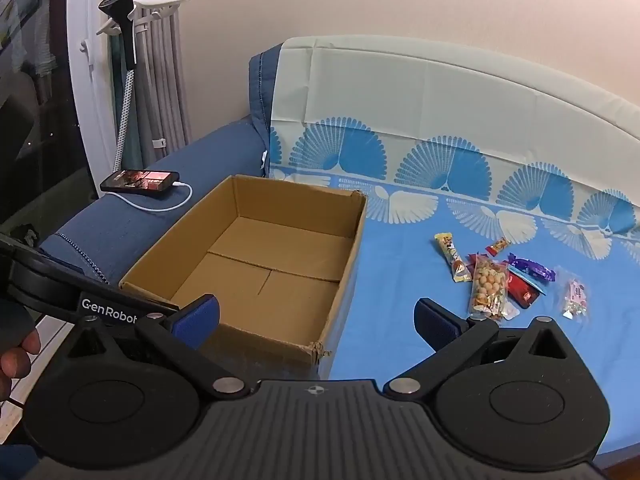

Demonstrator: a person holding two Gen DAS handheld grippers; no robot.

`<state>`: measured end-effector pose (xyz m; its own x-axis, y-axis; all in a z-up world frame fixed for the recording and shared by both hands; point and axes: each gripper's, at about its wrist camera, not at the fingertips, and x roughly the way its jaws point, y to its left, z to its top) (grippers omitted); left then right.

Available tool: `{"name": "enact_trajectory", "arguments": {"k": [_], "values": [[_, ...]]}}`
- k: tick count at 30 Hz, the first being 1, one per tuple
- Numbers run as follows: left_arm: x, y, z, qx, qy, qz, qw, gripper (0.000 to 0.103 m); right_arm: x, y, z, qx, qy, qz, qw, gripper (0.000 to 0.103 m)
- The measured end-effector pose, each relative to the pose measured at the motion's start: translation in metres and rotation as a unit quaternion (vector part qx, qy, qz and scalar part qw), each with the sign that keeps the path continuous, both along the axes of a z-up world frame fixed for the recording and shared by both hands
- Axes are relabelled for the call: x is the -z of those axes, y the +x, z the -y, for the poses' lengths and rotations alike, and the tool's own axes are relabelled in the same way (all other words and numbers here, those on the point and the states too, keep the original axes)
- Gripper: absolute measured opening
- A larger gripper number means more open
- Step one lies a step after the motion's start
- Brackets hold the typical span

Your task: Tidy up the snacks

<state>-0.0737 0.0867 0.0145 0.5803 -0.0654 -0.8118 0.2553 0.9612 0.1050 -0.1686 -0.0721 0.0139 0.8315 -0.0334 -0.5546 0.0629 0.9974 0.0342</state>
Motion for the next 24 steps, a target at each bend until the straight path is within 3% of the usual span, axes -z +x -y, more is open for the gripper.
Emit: {"name": "enact_trajectory", "arguments": {"k": [24], "values": [[-0.0014, 0.0011, 0.0062, 0.0, 0.017, 0.006, 0.9998, 0.103, 0.0012, -0.0009, 0.0094, -0.002, 0.014, 0.004, 1.0, 0.103]]}}
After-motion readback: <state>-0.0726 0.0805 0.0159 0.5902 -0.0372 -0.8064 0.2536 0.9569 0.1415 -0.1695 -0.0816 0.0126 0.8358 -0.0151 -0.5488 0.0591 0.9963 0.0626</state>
